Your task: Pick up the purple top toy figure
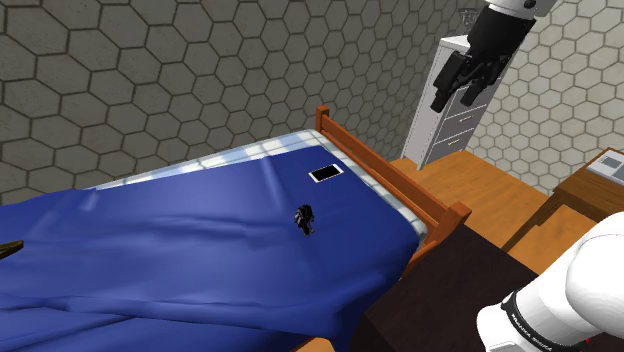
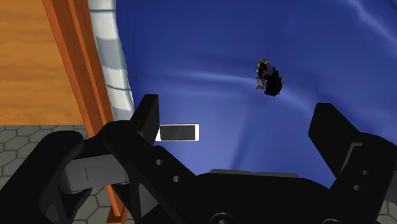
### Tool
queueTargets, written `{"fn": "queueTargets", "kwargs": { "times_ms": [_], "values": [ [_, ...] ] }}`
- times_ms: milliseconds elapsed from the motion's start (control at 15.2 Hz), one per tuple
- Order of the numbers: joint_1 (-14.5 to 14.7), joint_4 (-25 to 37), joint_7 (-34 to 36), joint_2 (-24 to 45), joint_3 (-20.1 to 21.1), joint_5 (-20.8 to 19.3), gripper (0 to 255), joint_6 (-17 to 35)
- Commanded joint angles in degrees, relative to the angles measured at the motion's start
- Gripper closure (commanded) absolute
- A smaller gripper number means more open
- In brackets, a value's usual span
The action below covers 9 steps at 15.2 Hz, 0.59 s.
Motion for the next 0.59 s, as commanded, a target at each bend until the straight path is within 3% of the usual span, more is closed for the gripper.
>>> {"fn": "queueTargets", "kwargs": {
  "times_ms": [0,528],
  "values": [
    [0.0,0.0,0.0,0.0,0.0,0.0,0,0.0],
    [0.72,-7.97,4.26,7.14,5.25,1.1,0,16.07]
  ]
}}
